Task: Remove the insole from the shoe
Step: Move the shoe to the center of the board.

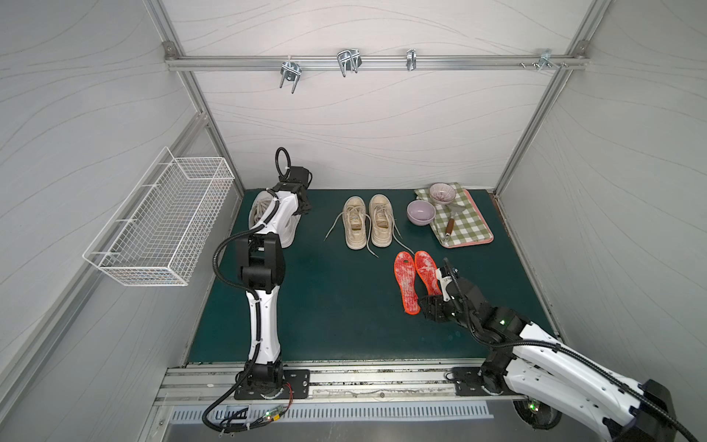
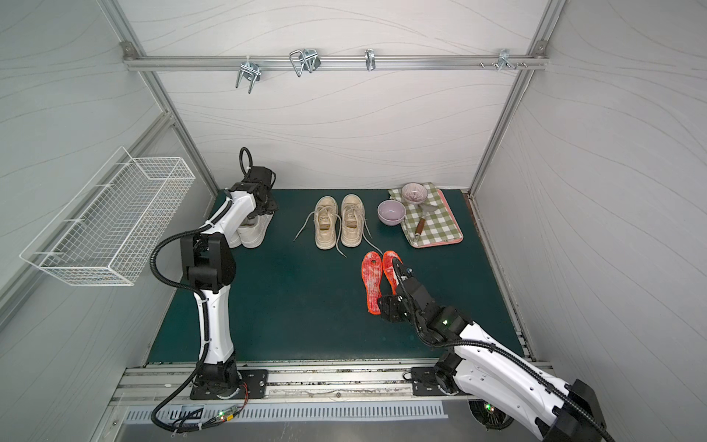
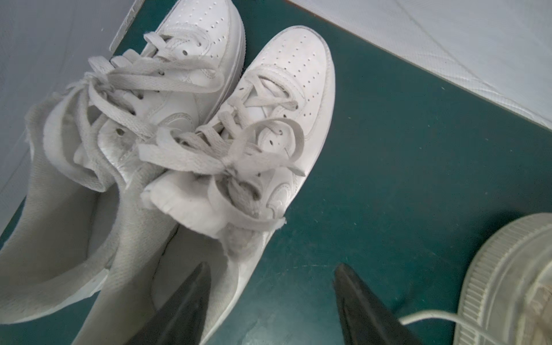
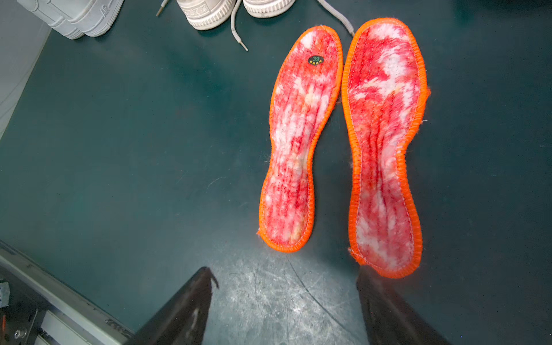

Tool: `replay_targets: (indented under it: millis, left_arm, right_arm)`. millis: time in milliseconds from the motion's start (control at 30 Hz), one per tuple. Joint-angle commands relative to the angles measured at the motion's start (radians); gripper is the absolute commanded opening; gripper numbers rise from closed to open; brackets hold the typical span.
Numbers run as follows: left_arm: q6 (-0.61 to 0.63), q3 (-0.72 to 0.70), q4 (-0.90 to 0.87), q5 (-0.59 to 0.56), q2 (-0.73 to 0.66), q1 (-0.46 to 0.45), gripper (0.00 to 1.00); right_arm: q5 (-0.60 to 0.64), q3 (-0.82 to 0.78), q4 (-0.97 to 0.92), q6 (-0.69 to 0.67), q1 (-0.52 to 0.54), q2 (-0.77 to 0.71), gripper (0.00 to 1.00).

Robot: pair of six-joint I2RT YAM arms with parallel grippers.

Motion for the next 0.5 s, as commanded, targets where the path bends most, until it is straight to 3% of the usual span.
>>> replay_targets:
  millis: [0,133,233,367,467]
  left_arm:
    - [0.003,0.079,-0.073,-0.001,0.054,0.021,0.66]
    - [0.001,0.099,-0.089,0.024,0.083,0.023,0.66]
    - [-0.002,0.099,-0.089,0.049,0.089,0.023,0.57]
    - [-0.024,0.106,-0.096,0.131,0.08,0.015,0.3]
    - [-0.031,0.096,-0.096,0.125,0.054,-0.012,0.12]
  right_arm:
    - [-0.001,-0.012,-0.02,0.005,-0.003,-0.023,0.79]
    - [-0.001,0.0,-0.028,-0.001,-0.005,-0.022,0.79]
    - [0.001,0.005,-0.034,-0.007,-0.005,-0.021,0.79]
    - [-0.013,0.014,-0.046,-0.011,-0.007,-0.025,0.79]
    - [-0.025,0.024,-0.05,-0.008,-0.008,-0.024,0.79]
